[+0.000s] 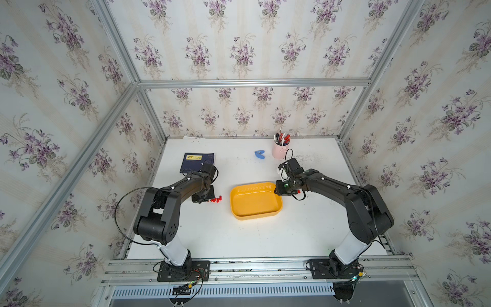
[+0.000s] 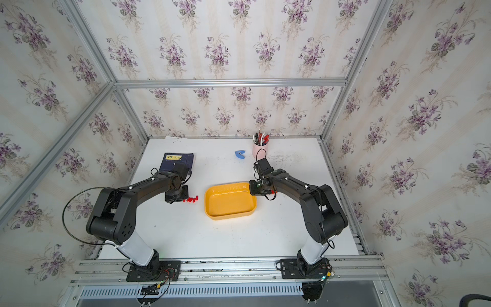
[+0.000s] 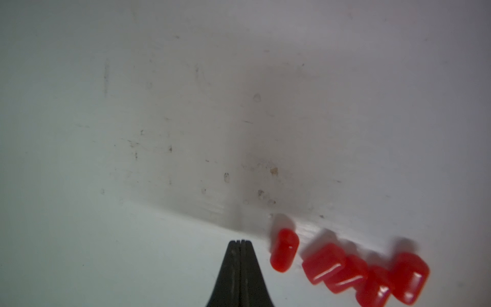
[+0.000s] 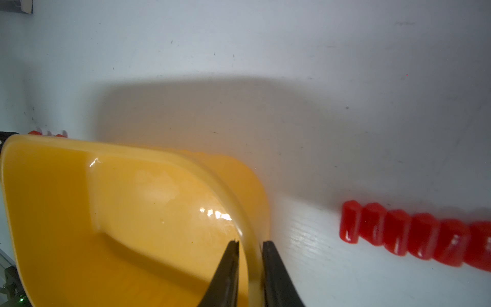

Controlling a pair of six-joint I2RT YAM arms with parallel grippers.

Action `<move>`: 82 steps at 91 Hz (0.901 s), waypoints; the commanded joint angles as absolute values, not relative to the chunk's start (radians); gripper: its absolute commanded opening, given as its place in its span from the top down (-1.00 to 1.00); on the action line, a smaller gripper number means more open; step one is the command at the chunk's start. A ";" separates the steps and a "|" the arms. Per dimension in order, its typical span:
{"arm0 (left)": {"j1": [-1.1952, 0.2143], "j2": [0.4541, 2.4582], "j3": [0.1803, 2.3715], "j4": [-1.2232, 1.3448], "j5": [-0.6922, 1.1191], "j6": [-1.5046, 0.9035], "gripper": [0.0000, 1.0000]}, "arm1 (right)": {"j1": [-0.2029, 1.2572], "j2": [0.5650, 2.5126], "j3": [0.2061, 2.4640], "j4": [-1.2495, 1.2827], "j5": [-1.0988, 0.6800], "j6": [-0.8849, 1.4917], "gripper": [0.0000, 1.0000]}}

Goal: Take the screw protection sleeves out of the storage box
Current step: Adjust the screw protection sleeve at the center of the board.

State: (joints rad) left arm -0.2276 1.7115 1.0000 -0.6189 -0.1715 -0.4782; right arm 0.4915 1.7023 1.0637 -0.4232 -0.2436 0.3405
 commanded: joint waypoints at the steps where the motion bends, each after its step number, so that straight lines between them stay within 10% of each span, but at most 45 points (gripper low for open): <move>1: -0.232 1.726 1.019 -0.601 -0.159 -0.465 0.92 | 0.492 1.704 1.068 -0.431 -0.239 0.337 0.57; 82: -0.265 1.747 1.016 -0.606 -0.143 -0.474 0.87 | 0.492 1.696 1.063 -0.435 -0.232 0.337 0.57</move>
